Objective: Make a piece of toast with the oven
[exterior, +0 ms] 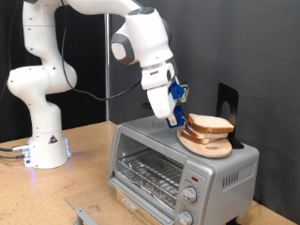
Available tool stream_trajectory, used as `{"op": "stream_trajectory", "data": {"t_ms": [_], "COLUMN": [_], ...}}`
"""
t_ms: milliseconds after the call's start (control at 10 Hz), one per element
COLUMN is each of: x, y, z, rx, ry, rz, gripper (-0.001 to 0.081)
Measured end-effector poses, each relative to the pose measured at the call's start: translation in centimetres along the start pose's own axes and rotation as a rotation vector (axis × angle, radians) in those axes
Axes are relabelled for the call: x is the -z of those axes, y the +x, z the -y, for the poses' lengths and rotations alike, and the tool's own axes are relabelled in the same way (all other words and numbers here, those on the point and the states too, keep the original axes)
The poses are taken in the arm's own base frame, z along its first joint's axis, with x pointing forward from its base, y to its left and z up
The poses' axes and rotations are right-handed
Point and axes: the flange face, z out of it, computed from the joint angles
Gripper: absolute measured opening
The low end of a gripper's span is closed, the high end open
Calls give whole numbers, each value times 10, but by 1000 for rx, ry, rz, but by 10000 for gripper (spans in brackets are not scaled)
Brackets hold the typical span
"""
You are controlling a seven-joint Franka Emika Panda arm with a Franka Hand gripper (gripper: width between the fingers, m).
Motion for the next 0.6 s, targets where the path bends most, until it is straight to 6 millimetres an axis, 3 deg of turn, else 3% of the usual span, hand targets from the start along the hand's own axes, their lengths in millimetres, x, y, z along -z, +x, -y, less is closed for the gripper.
{"op": "stream_trajectory", "data": {"t_ms": [600], "x": [7], "y": [-23], "z": [-17], "rx": [-24], "ry": [37], "rz": [-15], "gripper": [391]}}
